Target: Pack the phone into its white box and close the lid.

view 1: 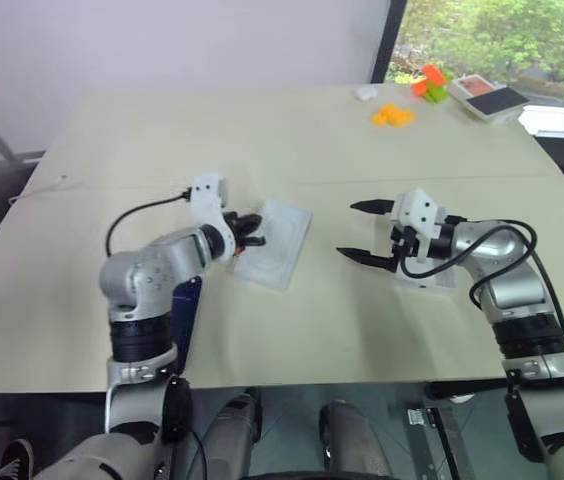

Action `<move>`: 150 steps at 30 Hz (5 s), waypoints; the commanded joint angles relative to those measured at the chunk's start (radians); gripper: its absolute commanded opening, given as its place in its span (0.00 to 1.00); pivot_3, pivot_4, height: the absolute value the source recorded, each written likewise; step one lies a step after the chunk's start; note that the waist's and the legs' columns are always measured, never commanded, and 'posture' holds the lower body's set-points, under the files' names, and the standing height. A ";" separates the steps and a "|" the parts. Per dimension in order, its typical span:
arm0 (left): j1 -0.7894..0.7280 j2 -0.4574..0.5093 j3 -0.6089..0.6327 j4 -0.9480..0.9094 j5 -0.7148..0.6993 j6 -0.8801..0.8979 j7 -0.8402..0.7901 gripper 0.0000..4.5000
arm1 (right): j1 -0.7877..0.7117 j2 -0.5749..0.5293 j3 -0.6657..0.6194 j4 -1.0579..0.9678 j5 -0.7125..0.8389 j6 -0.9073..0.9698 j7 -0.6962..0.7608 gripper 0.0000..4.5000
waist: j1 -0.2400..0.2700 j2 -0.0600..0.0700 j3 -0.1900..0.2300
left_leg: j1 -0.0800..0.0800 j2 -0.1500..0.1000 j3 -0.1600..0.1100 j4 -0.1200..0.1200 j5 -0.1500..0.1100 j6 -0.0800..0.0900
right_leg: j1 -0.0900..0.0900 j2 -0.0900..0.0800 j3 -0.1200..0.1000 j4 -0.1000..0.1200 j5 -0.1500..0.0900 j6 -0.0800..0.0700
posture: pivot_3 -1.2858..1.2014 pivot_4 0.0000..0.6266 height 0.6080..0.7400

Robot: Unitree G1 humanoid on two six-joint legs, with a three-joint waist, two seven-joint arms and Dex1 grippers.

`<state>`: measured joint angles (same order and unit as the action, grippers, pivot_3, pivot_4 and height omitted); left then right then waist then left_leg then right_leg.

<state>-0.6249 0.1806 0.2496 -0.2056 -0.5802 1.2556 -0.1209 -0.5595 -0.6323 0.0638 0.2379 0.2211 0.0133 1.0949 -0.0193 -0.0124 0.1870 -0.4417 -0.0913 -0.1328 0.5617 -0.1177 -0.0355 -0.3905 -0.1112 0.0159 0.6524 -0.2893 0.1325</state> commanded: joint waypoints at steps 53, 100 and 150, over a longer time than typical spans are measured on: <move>0.121 0.314 0.090 -0.183 -0.109 0.085 -0.220 0.02 | -0.035 0.008 -0.034 -0.095 0.072 0.099 0.002 1.00 | 0.001 0.000 0.000 | 0.000 0.001 -0.001 -0.001 0.000 0.000 | -0.002 0.000 0.002 0.000 0.000 -0.001 | 0.52 0.24 1.00; 0.669 0.590 0.470 -0.077 -0.476 0.216 -0.454 1.00 | 0.022 0.232 0.468 -0.147 -0.450 -0.437 -0.219 0.01 | 0.000 -0.001 -0.001 | 0.000 0.004 -0.003 -0.005 -0.002 -0.003 | -0.008 -0.001 0.004 -0.004 -0.001 -0.010 | 0.52 0.24 1.00; 0.627 0.386 0.304 -0.125 -0.516 0.214 -0.256 1.00 | -0.327 0.471 0.584 0.479 -0.812 -0.657 -0.556 0.01 | -0.028 0.012 -0.027 | 0.021 0.080 0.080 0.016 -0.012 -0.009 | 0.067 0.050 -0.056 0.030 -0.090 -0.091 | 0.52 0.24 1.00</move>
<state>-0.0007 0.5686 0.5712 -0.3306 -1.0889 1.4647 -0.3846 -0.8493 -0.1746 0.6774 0.7226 -0.6084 -0.6392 0.5649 -0.0470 -0.0005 0.1597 -0.4208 -0.0091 -0.0551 0.5767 -0.1373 -0.0417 -0.3154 -0.0611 -0.0438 0.6749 -0.3787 0.0423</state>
